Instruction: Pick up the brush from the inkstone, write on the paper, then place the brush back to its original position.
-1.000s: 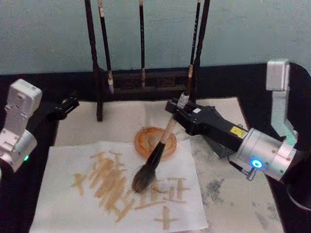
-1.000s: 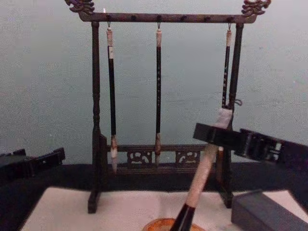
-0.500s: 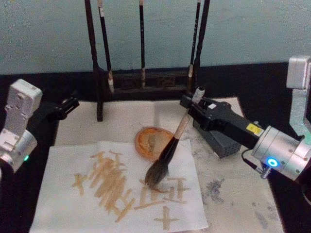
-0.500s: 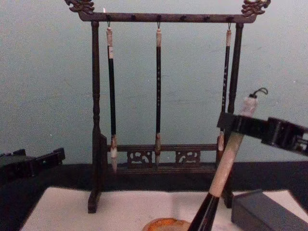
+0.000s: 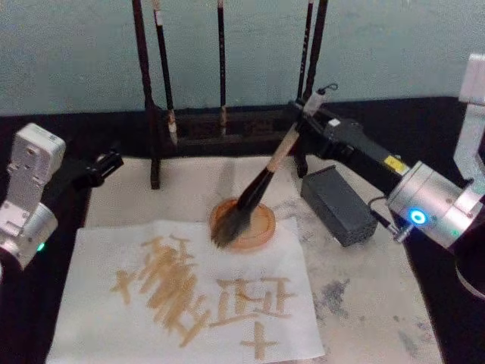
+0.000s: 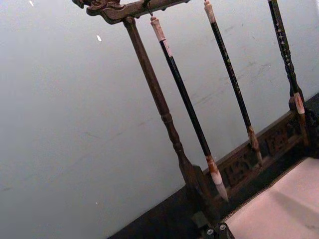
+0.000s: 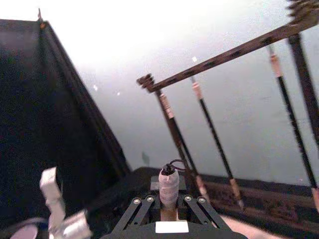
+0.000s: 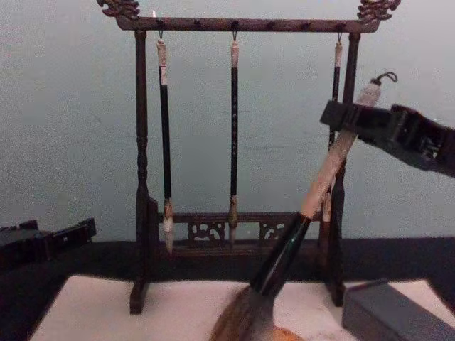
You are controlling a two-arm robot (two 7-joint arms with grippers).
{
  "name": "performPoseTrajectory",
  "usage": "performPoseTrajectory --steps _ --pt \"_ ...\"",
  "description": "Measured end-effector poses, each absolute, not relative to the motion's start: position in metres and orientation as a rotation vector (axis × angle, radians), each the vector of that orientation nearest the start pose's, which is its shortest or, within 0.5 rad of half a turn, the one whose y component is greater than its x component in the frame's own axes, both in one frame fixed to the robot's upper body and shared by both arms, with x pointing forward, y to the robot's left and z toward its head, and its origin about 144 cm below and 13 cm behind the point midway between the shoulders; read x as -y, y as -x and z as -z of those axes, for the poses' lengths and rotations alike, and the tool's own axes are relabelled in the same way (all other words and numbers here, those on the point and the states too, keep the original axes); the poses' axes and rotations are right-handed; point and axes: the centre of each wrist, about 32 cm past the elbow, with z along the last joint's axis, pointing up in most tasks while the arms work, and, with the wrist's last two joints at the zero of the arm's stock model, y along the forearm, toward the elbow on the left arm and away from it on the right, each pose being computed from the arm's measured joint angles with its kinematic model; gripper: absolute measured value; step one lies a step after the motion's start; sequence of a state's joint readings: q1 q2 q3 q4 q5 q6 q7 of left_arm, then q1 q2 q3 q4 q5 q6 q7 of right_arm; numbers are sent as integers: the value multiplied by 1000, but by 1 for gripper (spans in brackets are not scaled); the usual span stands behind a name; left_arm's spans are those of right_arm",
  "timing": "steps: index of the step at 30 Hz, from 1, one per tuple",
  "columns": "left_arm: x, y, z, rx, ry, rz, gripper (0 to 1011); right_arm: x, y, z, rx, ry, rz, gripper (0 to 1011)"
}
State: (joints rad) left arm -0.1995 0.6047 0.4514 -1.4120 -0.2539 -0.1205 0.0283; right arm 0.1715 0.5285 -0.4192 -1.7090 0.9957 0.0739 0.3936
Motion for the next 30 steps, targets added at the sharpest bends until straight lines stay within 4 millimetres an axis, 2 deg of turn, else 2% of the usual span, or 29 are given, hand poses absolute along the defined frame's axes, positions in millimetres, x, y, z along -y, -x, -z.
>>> performPoseTrajectory --steps 13,30 --pt "-310 -489 -1140 285 -305 -1248 1002 246 -500 -1187 -528 -435 820 179" --pt "-310 -489 -1140 285 -304 -1248 1002 247 -510 -1160 -679 -467 863 179"
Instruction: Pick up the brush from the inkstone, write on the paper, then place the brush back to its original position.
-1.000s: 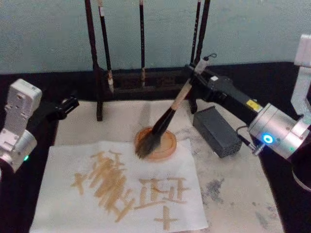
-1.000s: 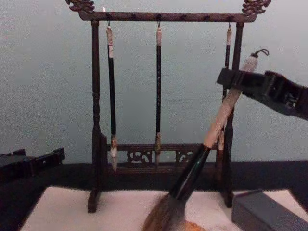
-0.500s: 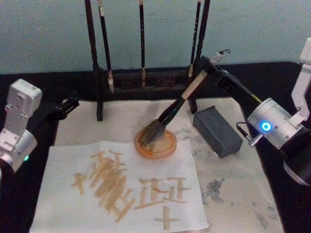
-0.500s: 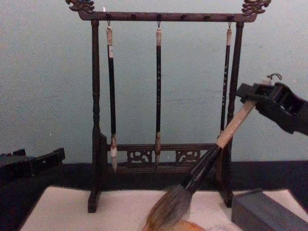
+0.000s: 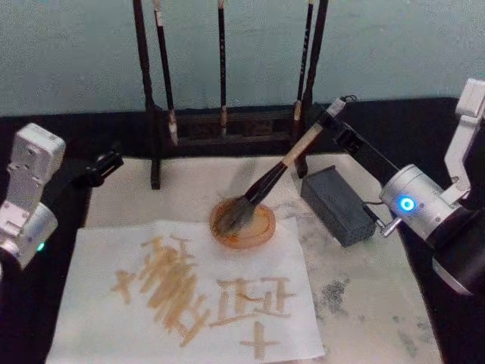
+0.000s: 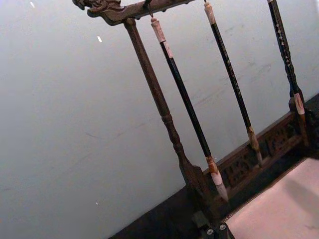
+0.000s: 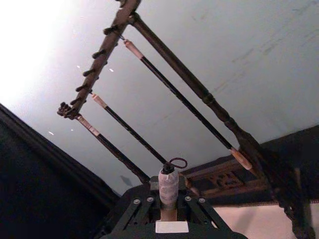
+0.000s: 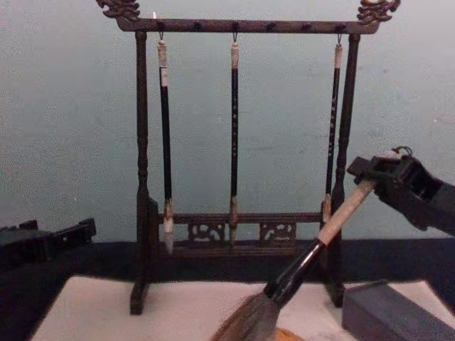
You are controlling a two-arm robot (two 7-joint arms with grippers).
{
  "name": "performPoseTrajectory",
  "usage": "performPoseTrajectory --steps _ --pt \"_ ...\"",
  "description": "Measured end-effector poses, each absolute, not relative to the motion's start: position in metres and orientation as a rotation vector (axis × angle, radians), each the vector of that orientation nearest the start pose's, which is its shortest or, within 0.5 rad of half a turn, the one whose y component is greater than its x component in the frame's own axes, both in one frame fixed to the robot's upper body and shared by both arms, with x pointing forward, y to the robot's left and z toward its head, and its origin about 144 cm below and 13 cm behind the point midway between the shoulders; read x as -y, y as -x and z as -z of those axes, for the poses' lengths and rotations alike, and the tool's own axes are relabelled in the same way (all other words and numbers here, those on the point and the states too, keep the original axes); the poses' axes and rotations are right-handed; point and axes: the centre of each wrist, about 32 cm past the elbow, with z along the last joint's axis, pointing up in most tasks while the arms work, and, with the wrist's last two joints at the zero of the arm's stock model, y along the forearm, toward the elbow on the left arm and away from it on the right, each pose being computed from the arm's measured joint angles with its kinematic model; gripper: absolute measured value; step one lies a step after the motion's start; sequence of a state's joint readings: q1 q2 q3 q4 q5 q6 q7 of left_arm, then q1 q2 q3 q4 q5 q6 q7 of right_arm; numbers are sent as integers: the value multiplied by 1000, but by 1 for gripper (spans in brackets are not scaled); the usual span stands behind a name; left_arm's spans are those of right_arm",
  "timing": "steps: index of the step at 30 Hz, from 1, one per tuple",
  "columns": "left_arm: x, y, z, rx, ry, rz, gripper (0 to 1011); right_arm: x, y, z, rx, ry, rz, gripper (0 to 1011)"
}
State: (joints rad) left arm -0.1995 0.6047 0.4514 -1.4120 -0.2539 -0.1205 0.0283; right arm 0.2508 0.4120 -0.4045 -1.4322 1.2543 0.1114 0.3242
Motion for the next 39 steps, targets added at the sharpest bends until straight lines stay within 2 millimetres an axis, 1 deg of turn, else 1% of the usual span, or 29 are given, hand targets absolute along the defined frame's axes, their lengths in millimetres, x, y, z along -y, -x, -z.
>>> performPoseTrajectory --steps 18,30,39 --pt "-310 -489 -1140 285 -305 -1248 1002 262 -516 -1144 -709 -499 917 179" --pt "-310 -489 -1140 285 -305 -1248 1002 267 -518 -1128 -760 -520 940 179" --pt "-310 -489 -1140 285 -304 -1248 1002 269 -518 -1121 -789 -525 952 179"
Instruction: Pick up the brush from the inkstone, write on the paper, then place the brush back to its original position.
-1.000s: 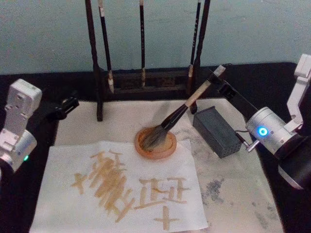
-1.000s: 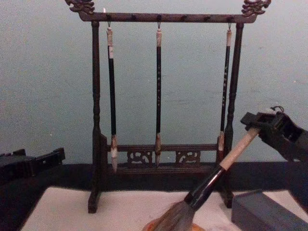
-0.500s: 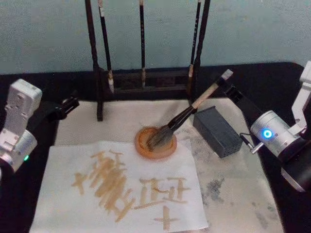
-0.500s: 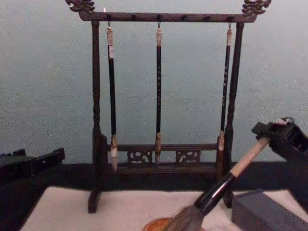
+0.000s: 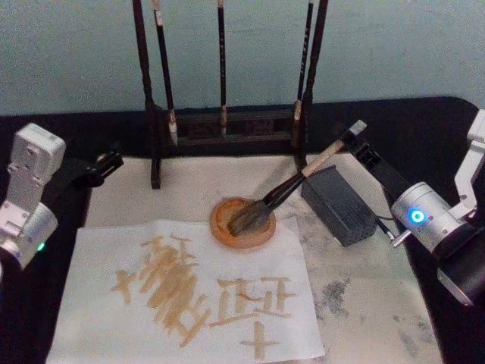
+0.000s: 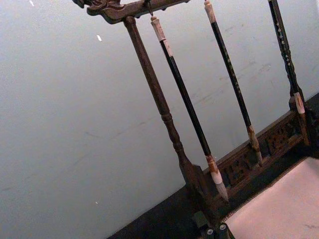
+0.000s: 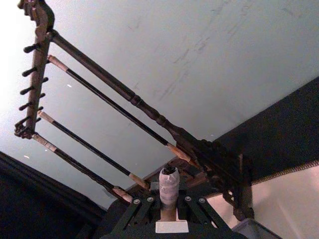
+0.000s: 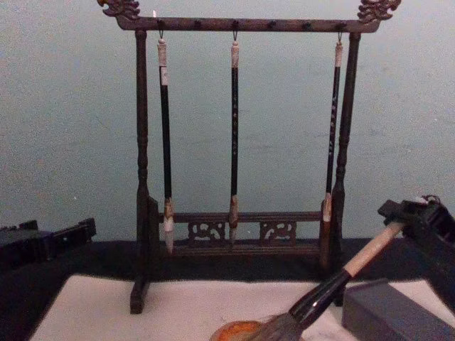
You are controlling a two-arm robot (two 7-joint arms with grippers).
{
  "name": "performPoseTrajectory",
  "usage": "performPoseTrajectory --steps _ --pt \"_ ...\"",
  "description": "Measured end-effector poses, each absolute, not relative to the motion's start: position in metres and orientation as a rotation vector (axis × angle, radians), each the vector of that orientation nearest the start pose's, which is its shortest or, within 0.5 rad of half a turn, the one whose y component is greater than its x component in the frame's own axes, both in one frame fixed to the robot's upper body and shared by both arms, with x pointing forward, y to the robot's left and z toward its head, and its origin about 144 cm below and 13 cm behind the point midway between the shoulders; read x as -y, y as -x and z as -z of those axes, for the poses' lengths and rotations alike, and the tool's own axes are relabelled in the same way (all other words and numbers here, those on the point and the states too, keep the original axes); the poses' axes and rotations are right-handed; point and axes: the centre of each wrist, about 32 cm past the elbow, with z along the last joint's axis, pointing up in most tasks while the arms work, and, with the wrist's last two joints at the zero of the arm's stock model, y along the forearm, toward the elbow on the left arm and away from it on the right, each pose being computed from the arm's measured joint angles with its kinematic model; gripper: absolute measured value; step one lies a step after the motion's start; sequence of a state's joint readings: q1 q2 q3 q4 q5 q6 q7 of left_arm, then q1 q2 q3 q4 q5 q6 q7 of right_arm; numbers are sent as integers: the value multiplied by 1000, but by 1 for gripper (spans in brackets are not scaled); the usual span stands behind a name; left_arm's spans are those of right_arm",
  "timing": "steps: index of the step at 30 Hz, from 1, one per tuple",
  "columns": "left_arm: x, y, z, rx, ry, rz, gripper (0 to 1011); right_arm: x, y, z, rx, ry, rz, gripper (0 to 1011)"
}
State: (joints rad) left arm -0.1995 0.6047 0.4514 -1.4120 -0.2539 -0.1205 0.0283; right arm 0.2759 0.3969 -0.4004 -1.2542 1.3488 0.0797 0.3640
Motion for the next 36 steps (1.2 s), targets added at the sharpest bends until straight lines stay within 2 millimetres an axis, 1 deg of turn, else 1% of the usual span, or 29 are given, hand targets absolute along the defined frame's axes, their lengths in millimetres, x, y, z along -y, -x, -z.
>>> performPoseTrajectory --steps 18,36 --pt "-310 -489 -1140 285 -304 -1248 1002 271 -515 -1114 -831 -514 1004 179" --pt "-310 -489 -1140 285 -304 -1248 1002 271 -512 -1116 -861 -485 1056 180"
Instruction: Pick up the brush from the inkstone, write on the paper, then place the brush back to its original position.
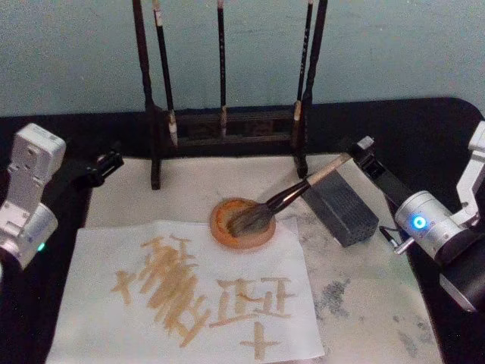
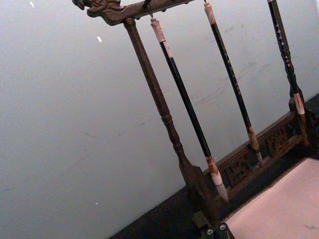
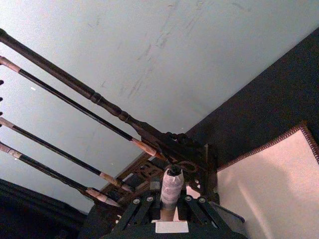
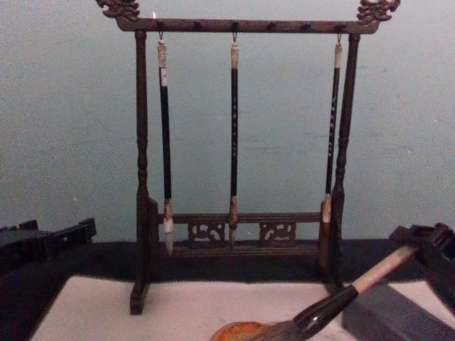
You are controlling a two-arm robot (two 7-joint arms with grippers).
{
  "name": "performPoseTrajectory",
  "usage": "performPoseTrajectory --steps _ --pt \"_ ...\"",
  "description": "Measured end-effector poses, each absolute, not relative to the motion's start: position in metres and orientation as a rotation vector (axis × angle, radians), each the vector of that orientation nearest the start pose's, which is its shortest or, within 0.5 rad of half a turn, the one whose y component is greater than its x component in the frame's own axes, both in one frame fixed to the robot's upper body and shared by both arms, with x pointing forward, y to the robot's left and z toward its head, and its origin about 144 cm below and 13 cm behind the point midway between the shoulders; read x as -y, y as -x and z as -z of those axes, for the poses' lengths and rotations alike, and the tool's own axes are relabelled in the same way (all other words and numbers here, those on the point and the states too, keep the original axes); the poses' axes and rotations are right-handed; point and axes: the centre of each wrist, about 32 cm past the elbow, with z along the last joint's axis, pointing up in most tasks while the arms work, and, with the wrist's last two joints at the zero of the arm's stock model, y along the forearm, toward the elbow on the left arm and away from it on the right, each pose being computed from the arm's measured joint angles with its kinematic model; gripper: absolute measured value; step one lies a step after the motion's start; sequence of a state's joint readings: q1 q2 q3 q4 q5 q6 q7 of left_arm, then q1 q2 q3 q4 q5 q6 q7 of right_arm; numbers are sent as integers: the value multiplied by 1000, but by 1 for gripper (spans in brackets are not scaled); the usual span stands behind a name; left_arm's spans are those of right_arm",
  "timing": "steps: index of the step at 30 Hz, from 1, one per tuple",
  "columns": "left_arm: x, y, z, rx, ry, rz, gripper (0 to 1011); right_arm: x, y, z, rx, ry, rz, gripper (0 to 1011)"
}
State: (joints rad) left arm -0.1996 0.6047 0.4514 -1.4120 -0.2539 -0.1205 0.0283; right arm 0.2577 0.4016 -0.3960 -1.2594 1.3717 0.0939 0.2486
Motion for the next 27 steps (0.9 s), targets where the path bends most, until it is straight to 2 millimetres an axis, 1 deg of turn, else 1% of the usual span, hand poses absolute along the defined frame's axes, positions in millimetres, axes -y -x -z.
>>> performPoseTrajectory --steps 8,10,11,12,13,17,18,20,23,24,25,27 --pt "-310 -489 -1140 285 -304 -1248 1000 271 -512 -1116 -860 -486 1053 180" --pt "-310 -489 -1140 285 -305 -1248 1002 271 -512 -1116 -859 -486 1053 193" --pt "-310 -489 -1140 285 -304 -1248 1000 271 -512 -1116 -859 -486 1053 236" --pt "-310 -489 -1140 285 -304 -1248 1002 271 -512 -1116 -859 -486 1053 236" --pt "-310 -489 -1140 285 -304 -1248 1002 271 -512 -1116 -859 -486 1053 265" --pt "-310 -489 -1140 285 -305 -1248 1002 271 -512 -1116 -859 -486 1052 433" --pt "-310 -489 -1140 285 -305 -1248 1002 271 -512 -1116 -859 -486 1052 433" --pt "-310 -489 -1140 285 -304 -1248 1002 271 -512 -1115 -859 -486 1053 512" --pt "-310 -489 -1140 285 -304 -1248 1002 274 -510 -1115 -863 -490 1061 575" --pt "-310 -489 -1140 285 -305 -1248 1002 275 -509 -1115 -866 -493 1065 634" --pt "-310 -489 -1140 285 -305 -1248 1002 276 -509 -1115 -867 -494 1068 654" --pt "-310 -489 -1140 285 -304 -1248 1002 277 -507 -1116 -871 -495 1072 734"
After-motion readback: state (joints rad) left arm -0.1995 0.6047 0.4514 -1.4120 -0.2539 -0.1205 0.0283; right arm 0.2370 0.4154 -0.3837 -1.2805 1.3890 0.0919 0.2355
